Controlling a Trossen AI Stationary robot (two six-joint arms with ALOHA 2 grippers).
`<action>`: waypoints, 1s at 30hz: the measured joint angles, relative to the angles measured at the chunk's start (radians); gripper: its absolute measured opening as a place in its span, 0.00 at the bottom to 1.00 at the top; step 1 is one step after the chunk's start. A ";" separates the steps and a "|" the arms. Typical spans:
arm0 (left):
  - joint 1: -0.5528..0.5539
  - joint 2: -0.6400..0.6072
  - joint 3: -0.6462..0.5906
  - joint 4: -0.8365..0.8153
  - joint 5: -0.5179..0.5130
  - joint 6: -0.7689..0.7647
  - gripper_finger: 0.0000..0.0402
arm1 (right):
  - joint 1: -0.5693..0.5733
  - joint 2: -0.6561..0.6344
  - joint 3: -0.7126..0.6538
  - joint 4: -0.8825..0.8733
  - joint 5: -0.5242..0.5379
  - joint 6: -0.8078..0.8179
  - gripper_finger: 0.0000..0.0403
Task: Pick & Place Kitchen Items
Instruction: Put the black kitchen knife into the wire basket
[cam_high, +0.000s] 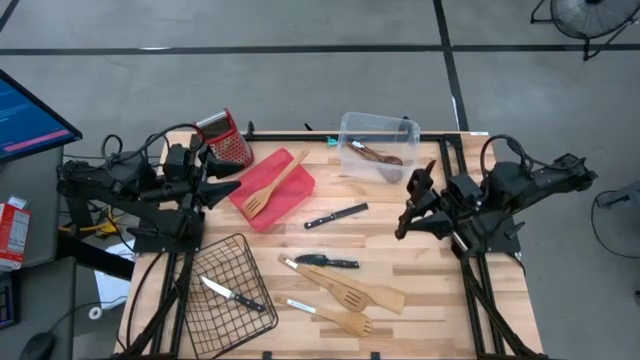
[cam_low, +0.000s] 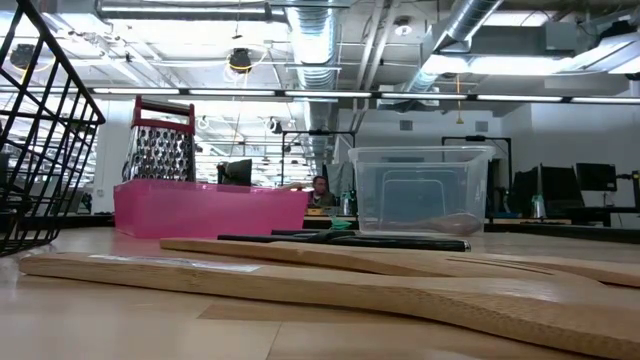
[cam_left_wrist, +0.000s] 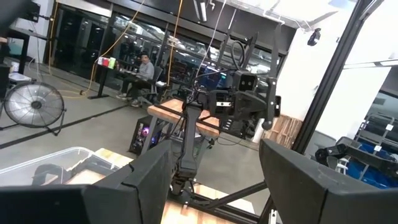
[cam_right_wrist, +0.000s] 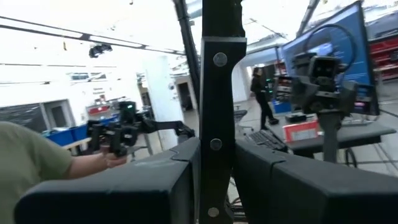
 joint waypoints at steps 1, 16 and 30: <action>0.000 0.000 0.000 0.000 0.000 0.000 0.56 | 0.005 0.000 0.000 0.000 -0.003 0.000 0.17; 0.000 0.011 0.000 0.058 0.000 -0.005 0.56 | 0.016 -0.001 0.000 0.075 -0.034 -0.060 0.17; 0.000 0.162 0.000 0.253 0.075 -0.061 0.56 | -0.001 0.013 0.000 0.075 -0.056 -0.105 0.17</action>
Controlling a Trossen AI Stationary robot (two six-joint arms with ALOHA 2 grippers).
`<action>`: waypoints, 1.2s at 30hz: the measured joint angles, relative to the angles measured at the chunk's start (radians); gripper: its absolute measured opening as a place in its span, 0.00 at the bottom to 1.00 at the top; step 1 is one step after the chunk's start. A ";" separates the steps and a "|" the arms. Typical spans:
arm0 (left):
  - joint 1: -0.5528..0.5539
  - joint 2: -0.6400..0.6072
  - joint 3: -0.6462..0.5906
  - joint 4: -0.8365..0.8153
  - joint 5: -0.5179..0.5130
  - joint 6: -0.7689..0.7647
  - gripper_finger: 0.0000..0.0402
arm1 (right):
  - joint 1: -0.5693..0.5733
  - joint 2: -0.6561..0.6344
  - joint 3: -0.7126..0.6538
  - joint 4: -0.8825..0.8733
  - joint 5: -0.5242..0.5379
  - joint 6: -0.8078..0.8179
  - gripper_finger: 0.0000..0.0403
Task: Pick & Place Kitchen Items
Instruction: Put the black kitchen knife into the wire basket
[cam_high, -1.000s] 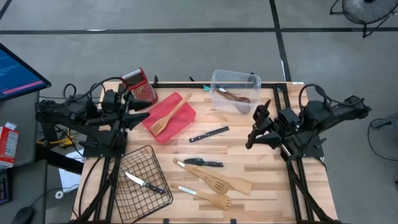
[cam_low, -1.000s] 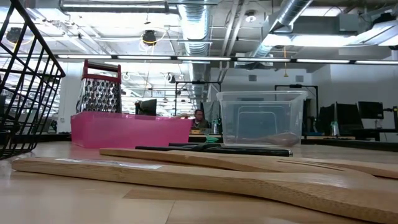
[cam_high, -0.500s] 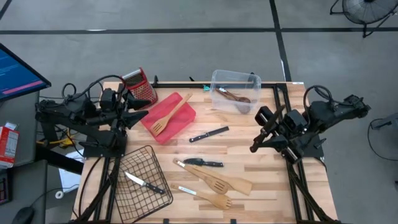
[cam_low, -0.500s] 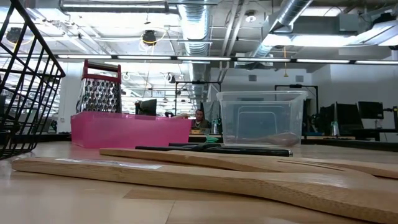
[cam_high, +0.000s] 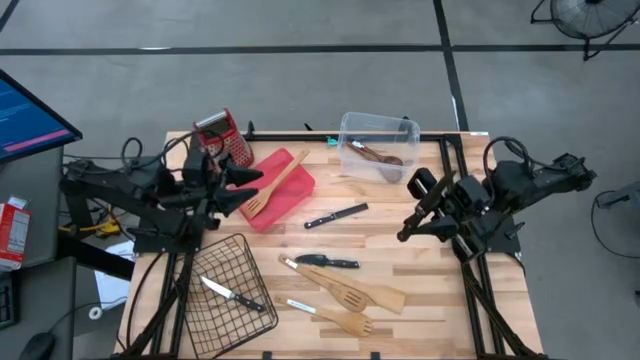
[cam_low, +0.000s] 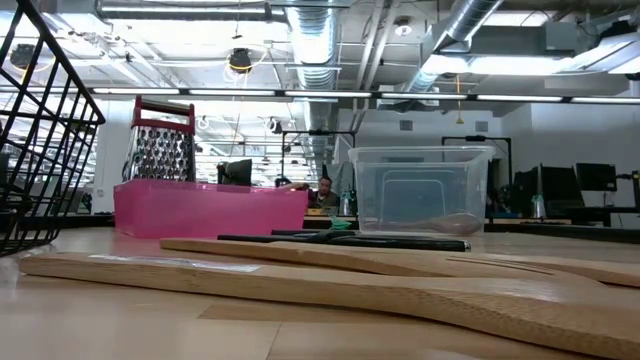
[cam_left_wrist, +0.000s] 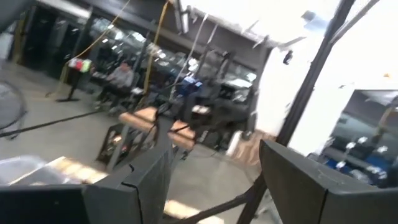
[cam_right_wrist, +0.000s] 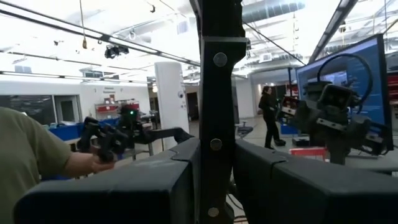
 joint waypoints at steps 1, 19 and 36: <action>0.000 0.013 0.000 0.035 0.012 0.000 0.56 | -0.003 0.000 0.000 0.000 0.000 0.000 0.17; 0.023 0.161 0.000 0.283 0.014 -0.013 0.56 | -0.116 0.147 0.000 -0.036 0.079 0.028 0.17; 0.191 0.319 0.000 0.228 0.124 0.005 0.56 | -0.271 0.284 0.000 -0.018 0.027 0.101 0.17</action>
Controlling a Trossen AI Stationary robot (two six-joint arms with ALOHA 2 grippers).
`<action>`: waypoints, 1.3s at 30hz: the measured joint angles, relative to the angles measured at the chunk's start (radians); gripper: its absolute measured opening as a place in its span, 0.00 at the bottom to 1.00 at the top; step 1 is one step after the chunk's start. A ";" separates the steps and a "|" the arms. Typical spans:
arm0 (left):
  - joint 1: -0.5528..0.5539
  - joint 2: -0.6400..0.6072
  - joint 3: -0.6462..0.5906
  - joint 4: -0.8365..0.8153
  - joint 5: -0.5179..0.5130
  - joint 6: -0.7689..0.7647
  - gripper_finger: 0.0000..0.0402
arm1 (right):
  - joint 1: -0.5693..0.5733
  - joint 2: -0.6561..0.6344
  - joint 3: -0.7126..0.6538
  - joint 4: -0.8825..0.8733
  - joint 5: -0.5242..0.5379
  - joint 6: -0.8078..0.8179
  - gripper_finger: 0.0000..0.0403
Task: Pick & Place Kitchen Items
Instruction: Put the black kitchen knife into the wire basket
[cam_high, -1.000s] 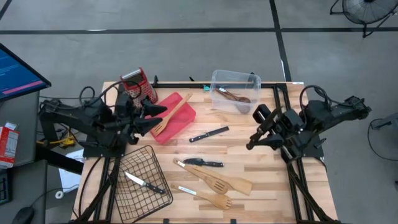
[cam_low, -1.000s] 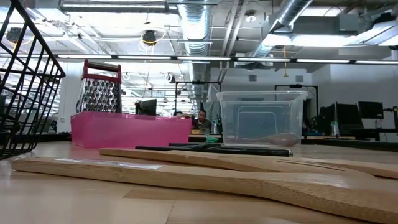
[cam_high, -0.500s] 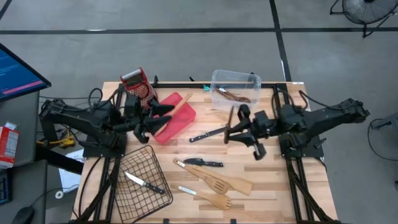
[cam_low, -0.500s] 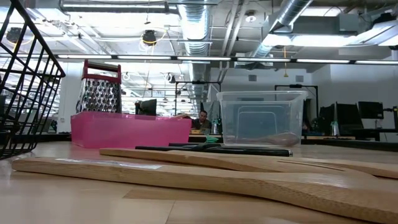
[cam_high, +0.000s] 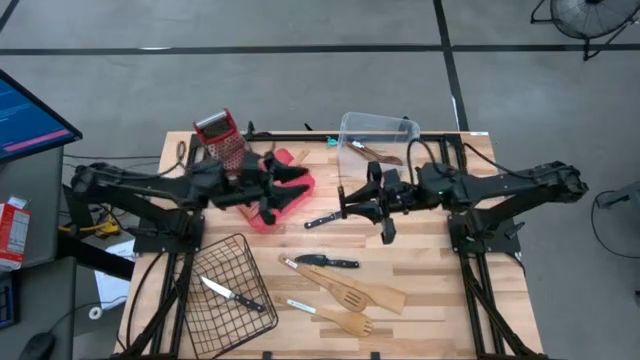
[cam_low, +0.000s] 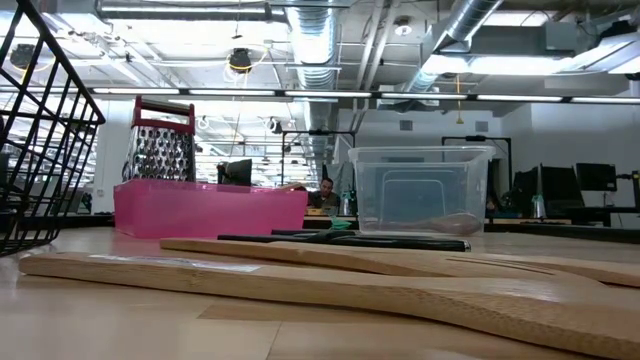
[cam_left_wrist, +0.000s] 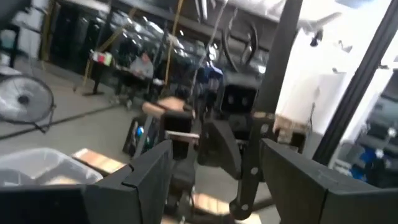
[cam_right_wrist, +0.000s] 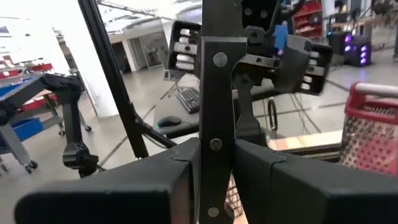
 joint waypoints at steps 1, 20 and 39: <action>0.006 0.013 0.000 0.001 0.019 0.000 0.56 | -0.001 0.008 0.000 0.000 -0.003 0.007 0.17; 0.014 0.130 0.001 0.073 0.123 0.057 0.61 | -0.001 0.060 -0.001 0.017 -0.005 0.042 0.17; 0.014 0.182 0.001 0.159 0.158 0.030 0.61 | -0.020 0.094 -0.002 0.013 -0.005 0.068 0.17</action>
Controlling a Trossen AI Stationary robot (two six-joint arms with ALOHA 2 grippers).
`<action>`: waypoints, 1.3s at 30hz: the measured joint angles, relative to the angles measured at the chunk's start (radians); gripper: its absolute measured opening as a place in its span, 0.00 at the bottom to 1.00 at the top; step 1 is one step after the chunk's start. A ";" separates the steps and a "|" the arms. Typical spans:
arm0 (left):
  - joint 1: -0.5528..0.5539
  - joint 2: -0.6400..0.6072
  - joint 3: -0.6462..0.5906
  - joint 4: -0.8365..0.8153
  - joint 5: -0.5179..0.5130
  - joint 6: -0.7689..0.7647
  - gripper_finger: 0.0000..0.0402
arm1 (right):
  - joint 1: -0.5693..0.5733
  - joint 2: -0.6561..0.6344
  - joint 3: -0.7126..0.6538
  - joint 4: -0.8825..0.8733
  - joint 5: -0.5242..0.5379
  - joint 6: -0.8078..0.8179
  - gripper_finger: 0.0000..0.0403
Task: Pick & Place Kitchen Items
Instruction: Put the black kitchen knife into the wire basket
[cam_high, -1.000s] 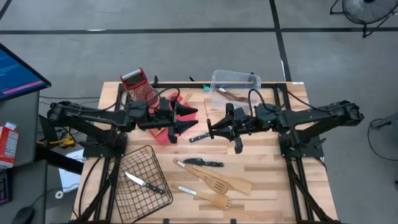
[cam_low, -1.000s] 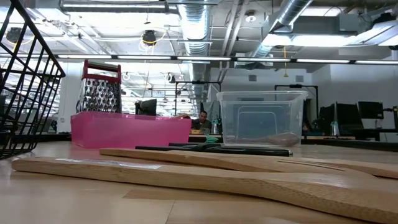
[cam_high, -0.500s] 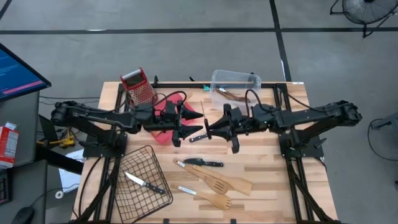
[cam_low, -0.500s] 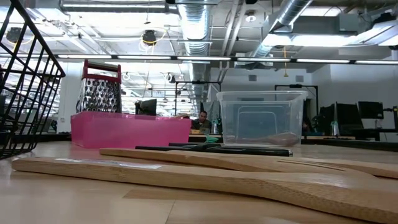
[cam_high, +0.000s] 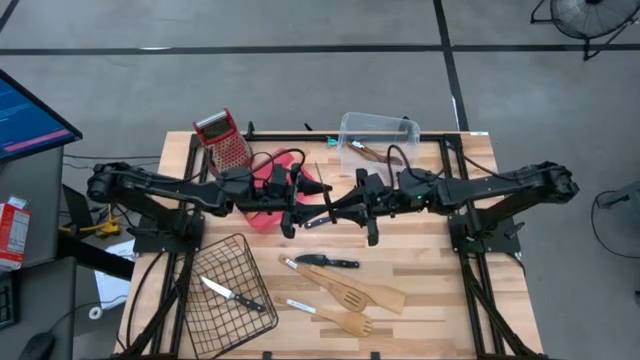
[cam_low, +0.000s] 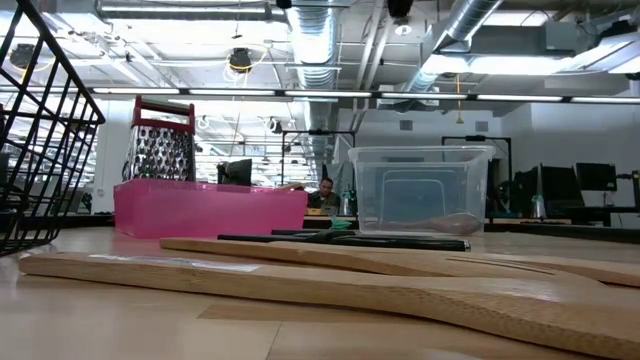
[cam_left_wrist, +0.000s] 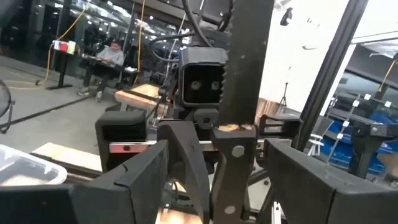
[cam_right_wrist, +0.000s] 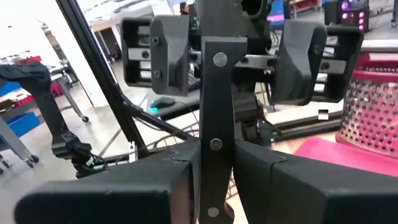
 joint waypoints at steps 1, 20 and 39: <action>0.000 0.000 0.000 0.002 0.002 0.000 0.61 | 0.000 0.000 0.000 0.006 0.000 0.000 0.17; 0.000 0.057 0.002 0.009 0.045 -0.071 0.31 | -0.013 -0.003 0.002 -0.023 -0.024 0.026 0.17; 0.001 0.038 0.001 0.001 0.086 -0.023 0.09 | -0.024 -0.003 0.003 -0.040 -0.025 0.053 0.20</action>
